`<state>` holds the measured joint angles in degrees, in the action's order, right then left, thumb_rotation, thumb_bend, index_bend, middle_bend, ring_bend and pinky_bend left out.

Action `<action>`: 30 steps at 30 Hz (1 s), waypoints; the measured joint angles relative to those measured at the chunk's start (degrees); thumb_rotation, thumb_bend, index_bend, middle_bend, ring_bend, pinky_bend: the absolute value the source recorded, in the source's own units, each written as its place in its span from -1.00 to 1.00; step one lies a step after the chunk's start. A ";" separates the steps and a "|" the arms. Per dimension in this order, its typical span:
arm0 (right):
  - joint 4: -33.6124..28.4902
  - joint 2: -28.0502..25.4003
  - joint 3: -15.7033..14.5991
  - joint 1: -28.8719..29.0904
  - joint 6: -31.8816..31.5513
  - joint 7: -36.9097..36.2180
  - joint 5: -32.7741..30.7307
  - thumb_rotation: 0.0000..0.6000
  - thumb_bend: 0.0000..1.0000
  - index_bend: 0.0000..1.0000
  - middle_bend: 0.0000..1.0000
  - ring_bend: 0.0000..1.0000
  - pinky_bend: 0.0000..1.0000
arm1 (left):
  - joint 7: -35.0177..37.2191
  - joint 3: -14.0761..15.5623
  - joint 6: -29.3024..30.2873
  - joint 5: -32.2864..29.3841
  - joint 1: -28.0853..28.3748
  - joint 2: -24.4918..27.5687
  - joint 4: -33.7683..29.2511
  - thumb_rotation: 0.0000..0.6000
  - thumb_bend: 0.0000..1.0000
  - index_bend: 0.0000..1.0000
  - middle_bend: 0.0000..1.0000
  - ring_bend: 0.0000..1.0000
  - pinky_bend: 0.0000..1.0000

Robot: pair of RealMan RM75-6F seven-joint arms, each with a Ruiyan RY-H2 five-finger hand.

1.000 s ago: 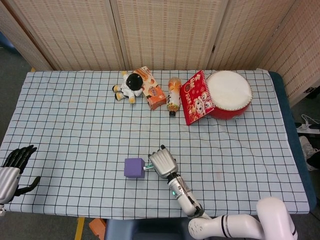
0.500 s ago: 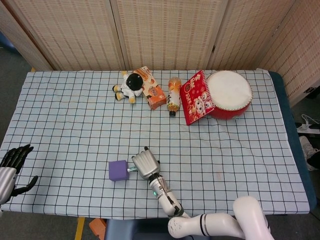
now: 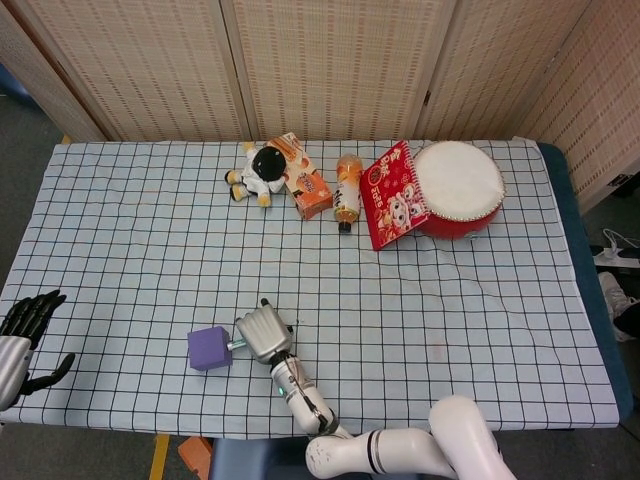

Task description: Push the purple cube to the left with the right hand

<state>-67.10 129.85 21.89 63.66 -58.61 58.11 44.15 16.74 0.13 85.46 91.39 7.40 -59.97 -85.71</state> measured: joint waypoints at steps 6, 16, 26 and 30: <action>0.66 0.13 -1.68 2.65 -2.64 -2.21 -1.21 1.00 -0.07 0.87 0.62 0.05 -0.41 | 0.45 0.00 0.21 0.04 -0.12 0.11 0.19 1.00 -0.27 -1.00 -1.00 -1.00 -0.93; -6.07 -7.17 -7.80 -4.20 -9.47 -1.39 1.94 1.00 -0.07 0.87 0.62 0.05 -0.41 | -0.41 0.12 0.82 0.40 -0.43 0.01 0.00 1.00 -0.27 -1.00 -1.00 -1.00 -0.93; -17.81 -24.61 -21.56 -19.12 -18.76 -6.80 10.35 1.00 -0.07 0.84 0.62 0.05 -0.41 | -2.84 0.10 0.19 0.12 -0.29 -0.54 -0.57 1.00 -0.27 -1.00 -1.00 -1.00 -0.92; -18.75 -29.17 -25.62 -24.45 -20.70 -11.51 13.48 1.00 -0.08 0.76 0.62 0.05 -0.41 | -3.85 0.01 0.02 -0.06 -0.24 -0.84 -0.87 1.00 -0.27 -1.00 -1.00 -1.00 -0.92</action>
<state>-85.85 100.68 -3.74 39.21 -79.31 46.60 57.63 12.89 0.15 85.49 91.33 7.16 -60.81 -86.59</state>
